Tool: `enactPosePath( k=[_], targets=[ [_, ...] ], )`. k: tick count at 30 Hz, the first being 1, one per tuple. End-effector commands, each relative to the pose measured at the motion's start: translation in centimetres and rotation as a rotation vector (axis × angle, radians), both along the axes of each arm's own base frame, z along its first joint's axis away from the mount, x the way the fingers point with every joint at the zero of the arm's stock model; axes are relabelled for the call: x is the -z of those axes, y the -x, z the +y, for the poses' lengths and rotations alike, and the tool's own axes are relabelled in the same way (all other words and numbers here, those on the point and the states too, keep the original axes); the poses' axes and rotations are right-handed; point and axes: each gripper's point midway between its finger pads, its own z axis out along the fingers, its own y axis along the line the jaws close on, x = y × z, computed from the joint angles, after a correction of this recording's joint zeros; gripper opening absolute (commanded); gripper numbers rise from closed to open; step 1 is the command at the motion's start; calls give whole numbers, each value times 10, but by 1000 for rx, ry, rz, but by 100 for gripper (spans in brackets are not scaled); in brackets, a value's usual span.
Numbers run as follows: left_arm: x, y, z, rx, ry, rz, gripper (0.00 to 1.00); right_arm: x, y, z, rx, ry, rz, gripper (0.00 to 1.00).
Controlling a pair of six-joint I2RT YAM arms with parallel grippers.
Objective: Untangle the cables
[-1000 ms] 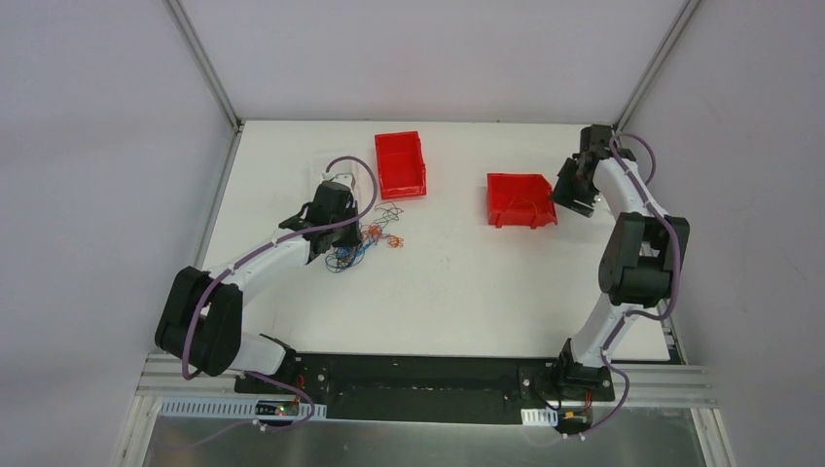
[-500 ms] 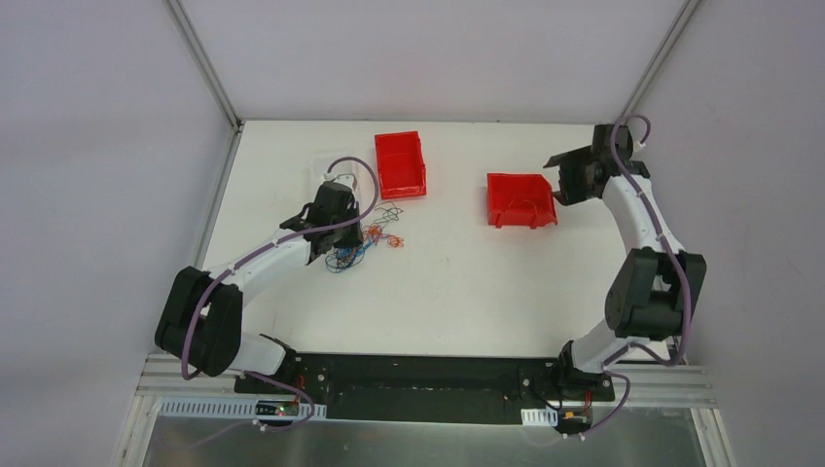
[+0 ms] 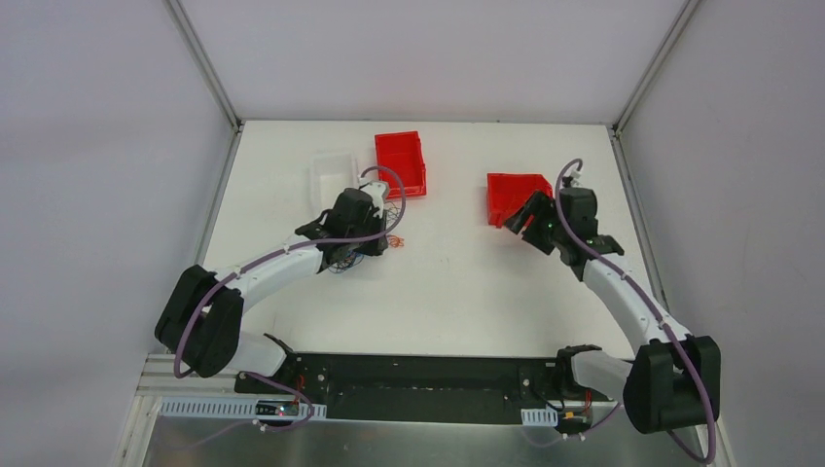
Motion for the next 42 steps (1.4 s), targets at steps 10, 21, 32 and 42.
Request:
enactPosePath(
  k=[10, 21, 32, 42],
  targets=[
    [-44, 14, -61, 298, 192, -145, 21, 24, 13, 35, -78, -3, -293, 65],
    [-92, 44, -65, 401, 406, -374, 22, 22, 15, 31, -46, 20, -314, 65],
    [-20, -14, -2, -28, -20, -135, 82, 26, 11, 49, -102, 20, -281, 65],
    [25, -22, 32, -166, -253, 79, 85, 31, 11, 53, -110, 41, -259, 65]
  ],
)
